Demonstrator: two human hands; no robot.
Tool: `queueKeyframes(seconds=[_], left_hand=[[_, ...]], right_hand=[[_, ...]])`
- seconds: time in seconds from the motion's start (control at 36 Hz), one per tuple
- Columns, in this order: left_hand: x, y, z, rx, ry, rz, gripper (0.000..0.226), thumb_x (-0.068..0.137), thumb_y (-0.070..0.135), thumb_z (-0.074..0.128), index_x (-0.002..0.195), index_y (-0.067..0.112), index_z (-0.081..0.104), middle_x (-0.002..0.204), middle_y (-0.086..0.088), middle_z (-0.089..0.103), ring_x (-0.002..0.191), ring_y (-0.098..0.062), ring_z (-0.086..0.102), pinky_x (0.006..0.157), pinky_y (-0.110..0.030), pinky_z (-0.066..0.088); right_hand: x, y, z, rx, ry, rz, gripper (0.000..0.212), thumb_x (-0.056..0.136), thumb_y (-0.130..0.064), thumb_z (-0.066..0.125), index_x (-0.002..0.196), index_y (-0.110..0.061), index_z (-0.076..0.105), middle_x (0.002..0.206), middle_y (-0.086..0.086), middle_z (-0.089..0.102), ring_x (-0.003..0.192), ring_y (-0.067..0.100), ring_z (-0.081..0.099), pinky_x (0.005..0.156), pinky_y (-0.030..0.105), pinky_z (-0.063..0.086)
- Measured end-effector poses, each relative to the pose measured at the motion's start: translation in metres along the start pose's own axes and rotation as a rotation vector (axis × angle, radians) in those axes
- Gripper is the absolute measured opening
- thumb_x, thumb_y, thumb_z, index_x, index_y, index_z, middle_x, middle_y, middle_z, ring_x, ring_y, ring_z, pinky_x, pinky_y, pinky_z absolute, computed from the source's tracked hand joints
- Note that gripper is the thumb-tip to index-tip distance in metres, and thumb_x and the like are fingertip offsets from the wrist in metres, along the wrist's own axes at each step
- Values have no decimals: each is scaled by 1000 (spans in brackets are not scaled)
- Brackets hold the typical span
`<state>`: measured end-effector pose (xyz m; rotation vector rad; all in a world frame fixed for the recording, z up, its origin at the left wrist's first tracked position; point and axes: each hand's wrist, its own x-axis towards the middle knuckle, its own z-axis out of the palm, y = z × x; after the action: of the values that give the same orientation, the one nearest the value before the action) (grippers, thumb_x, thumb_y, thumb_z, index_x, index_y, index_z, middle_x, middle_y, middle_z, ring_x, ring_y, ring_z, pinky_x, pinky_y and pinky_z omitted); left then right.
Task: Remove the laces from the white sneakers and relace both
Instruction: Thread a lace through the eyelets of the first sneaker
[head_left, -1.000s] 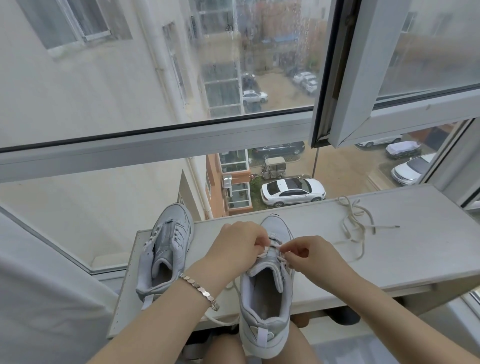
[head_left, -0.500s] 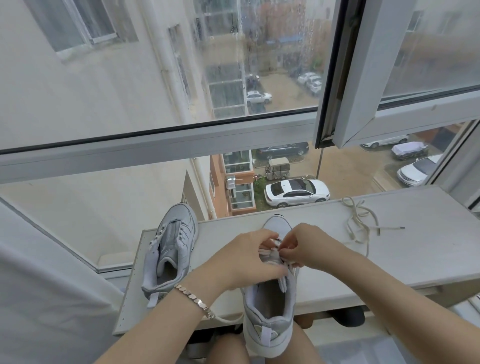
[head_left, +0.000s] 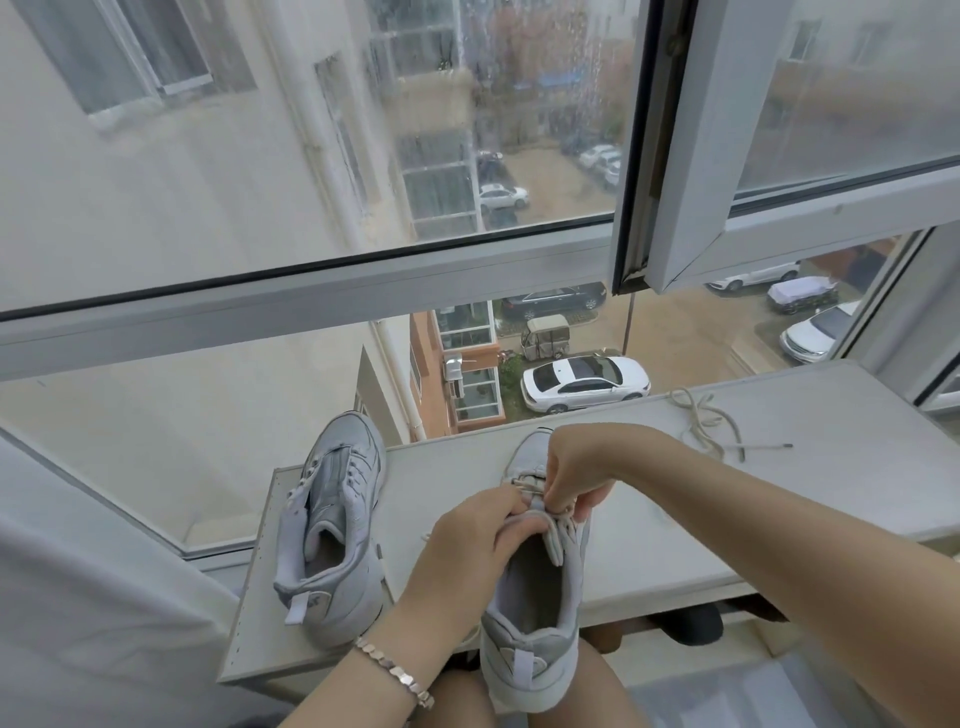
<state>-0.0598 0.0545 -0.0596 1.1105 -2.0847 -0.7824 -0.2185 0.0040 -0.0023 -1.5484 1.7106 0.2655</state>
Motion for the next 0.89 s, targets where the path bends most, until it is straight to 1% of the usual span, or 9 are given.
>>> queueKeyframes(seconds=[0.08, 0.22, 0.42, 0.47, 0.56, 0.64, 0.78, 0.83, 0.89], left_hand=[[-1, 1, 2, 11, 20, 2, 11, 88, 18, 63, 81, 9, 65, 93, -4, 69, 91, -4, 57, 79, -6, 38], [-2, 0, 2, 18, 23, 1, 12, 88, 19, 63, 84, 9, 66, 94, -1, 70, 91, -2, 58, 80, -9, 40], [-3, 2, -1, -16, 1, -37, 11, 85, 24, 65, 76, 25, 61, 93, 12, 66, 93, 0, 58, 82, -9, 41], [-4, 2, -1, 18, -11, -36, 16, 84, 27, 66, 73, 33, 56, 96, 21, 61, 97, 0, 56, 84, -7, 39], [-5, 1, -3, 72, -7, -22, 11, 82, 31, 68, 82, 20, 65, 101, 22, 59, 100, 2, 54, 85, -3, 35], [-5, -2, -4, 91, -11, -13, 22, 82, 33, 67, 94, 16, 68, 104, 16, 62, 101, 1, 54, 85, 0, 31], [-5, -1, -4, 83, -31, -18, 31, 80, 46, 60, 93, 19, 64, 101, 20, 57, 100, 4, 49, 83, 2, 30], [-5, -1, -4, 80, -45, -34, 37, 78, 52, 55, 95, 20, 62, 105, 16, 59, 102, 3, 50, 83, 2, 30], [-5, -2, -3, 79, -59, -54, 22, 81, 47, 59, 93, 28, 59, 108, 14, 59, 103, 2, 49, 84, 3, 29]], right_hand=[[1, 0, 0, -45, 0, -6, 30, 79, -18, 60, 104, -5, 67, 64, -3, 66, 51, 7, 58, 52, 16, 40], [1, 1, 4, -58, 21, -65, 29, 81, -16, 60, 105, -1, 67, 74, 4, 66, 67, 14, 62, 55, 18, 41], [-2, 9, 12, -111, 165, -223, 18, 78, -19, 63, 64, -11, 56, 52, 3, 37, 51, 16, 34, 47, 21, 27], [-5, 16, 13, -38, 202, -245, 16, 75, -19, 65, 62, -13, 59, 51, 2, 41, 48, 14, 35, 46, 20, 29], [-11, 30, 9, 97, 280, -282, 12, 75, -15, 66, 66, -7, 66, 56, 4, 49, 50, 14, 40, 49, 20, 33], [-21, 49, 0, 225, 372, -289, 19, 74, -12, 66, 56, -19, 65, 53, -2, 56, 51, 10, 46, 52, 19, 38], [-43, 94, -20, 393, 641, -117, 23, 72, -12, 67, 51, -21, 66, 47, -5, 59, 48, 13, 48, 51, 22, 38], [-47, 109, -24, 277, 755, 39, 16, 72, -15, 69, 57, -20, 68, 52, -1, 60, 52, 16, 53, 55, 25, 40], [-47, 110, -19, 97, 710, 186, 5, 75, -19, 69, 71, -19, 72, 61, -2, 61, 67, 21, 58, 61, 26, 41]])
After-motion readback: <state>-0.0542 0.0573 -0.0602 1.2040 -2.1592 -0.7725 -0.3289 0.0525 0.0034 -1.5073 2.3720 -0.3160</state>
